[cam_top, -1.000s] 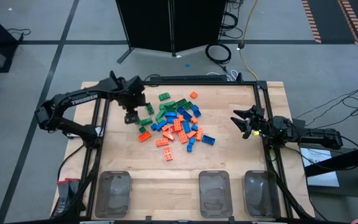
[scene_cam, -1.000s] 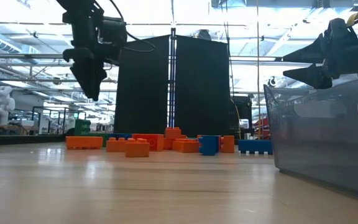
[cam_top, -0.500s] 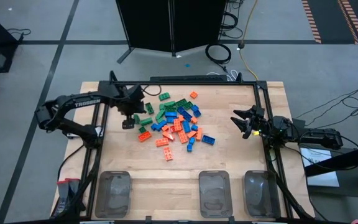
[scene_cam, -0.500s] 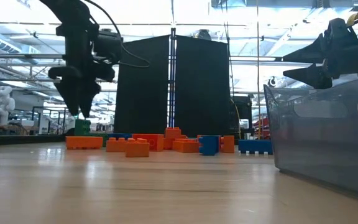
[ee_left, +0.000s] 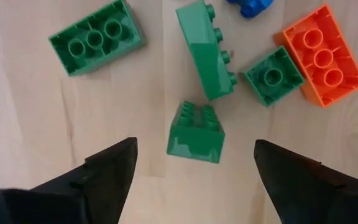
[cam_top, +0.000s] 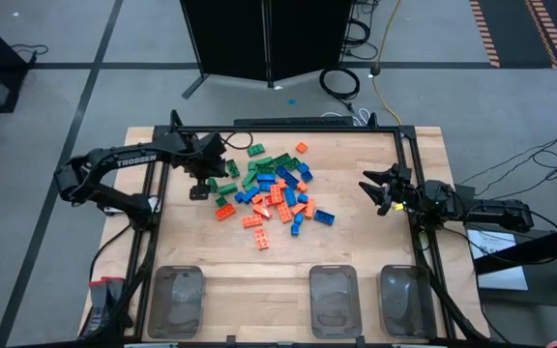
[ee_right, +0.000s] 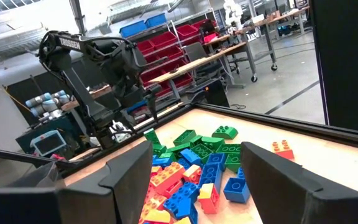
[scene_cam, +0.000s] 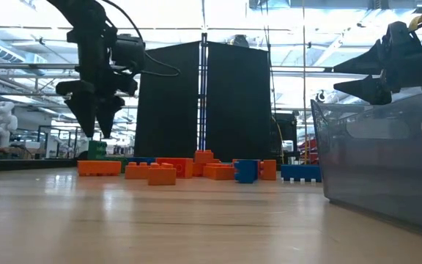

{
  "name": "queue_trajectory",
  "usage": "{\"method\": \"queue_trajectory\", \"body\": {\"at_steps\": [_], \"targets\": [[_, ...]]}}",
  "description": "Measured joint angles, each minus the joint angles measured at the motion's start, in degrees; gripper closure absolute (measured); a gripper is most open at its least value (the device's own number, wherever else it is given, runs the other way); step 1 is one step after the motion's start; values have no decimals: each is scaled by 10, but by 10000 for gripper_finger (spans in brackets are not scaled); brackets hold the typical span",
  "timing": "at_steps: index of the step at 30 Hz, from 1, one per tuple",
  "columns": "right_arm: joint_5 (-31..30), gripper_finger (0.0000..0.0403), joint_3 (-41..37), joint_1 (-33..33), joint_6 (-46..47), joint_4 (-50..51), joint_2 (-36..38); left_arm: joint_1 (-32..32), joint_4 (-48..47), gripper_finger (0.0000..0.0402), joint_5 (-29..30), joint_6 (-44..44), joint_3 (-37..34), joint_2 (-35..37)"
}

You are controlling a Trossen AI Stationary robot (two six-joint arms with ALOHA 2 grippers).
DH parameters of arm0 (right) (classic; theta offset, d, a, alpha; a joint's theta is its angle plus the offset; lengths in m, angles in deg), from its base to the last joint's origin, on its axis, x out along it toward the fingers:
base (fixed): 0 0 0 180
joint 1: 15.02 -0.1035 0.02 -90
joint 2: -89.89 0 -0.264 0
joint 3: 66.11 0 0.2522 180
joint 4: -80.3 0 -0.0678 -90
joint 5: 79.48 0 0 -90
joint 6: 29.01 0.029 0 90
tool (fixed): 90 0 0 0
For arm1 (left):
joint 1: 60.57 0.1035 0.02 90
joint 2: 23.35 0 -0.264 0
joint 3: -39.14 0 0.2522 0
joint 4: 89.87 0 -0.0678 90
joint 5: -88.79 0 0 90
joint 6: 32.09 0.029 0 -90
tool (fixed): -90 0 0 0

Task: Sort blocks
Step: Put the green game piece into the left black bin

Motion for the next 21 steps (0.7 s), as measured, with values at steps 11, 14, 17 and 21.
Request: {"method": "queue_trajectory", "body": {"at_steps": [11, 14, 17, 21], "targets": [[0, 165, 0, 0, 1, 0, 0, 0, 34, 75, -4, 0, -66, 0], [0, 165, 0, 0, 1, 0, 0, 0, 60, 77, -2, -4, -76, 0], [-1, 165, 0, 0, 1, 0, 0, 0, 88, 90, 1, -15, -77, 0], [-1, 165, 0, 0, 1, 0, 0, 0, 108, 116, 1, -14, -77, 0]]}}
